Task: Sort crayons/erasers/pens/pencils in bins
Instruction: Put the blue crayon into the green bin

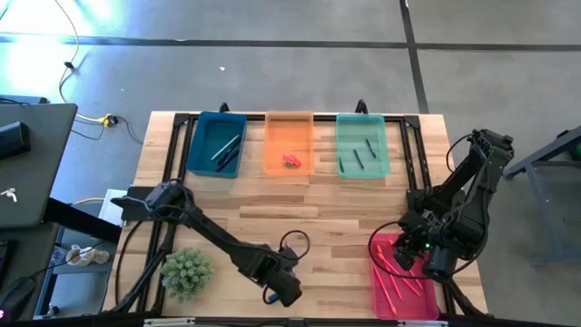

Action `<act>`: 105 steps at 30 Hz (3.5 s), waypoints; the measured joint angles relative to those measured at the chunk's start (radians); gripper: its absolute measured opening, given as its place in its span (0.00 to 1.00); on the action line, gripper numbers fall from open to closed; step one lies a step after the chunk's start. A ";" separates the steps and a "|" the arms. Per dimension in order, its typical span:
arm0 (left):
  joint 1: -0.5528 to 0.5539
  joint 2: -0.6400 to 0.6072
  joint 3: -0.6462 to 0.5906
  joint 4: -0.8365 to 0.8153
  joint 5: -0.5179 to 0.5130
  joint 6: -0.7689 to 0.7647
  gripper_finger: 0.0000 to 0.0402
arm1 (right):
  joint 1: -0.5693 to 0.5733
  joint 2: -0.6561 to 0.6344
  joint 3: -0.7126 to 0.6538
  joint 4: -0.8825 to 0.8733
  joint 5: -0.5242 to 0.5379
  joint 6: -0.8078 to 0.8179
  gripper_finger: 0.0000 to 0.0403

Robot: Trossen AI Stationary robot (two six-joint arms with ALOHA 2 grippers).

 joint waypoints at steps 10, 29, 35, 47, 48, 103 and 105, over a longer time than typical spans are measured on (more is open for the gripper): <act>0.006 0.066 0.000 -0.012 0.030 -0.005 0.35 | 0.000 0.000 0.000 0.001 0.000 0.000 0.40; 0.003 0.128 0.008 -0.145 0.001 0.166 0.16 | -0.001 0.000 0.000 0.026 0.008 0.011 0.40; 0.003 0.126 0.006 -0.151 -0.004 0.235 0.06 | -0.001 0.000 0.000 0.027 0.007 0.011 0.40; 0.005 0.127 0.040 -0.140 0.056 0.360 0.01 | -0.001 0.000 0.000 0.028 0.007 0.008 0.40; 0.008 0.124 0.042 -0.139 0.065 0.372 0.01 | -0.001 0.000 0.003 0.027 0.006 0.008 0.40; 0.200 -0.068 0.047 0.930 0.225 0.744 0.01 | 0.000 0.000 0.035 0.810 0.459 -0.917 0.40; 0.205 -0.068 0.047 0.944 0.226 0.743 0.01 | 0.000 0.000 0.035 0.815 0.471 -0.934 0.40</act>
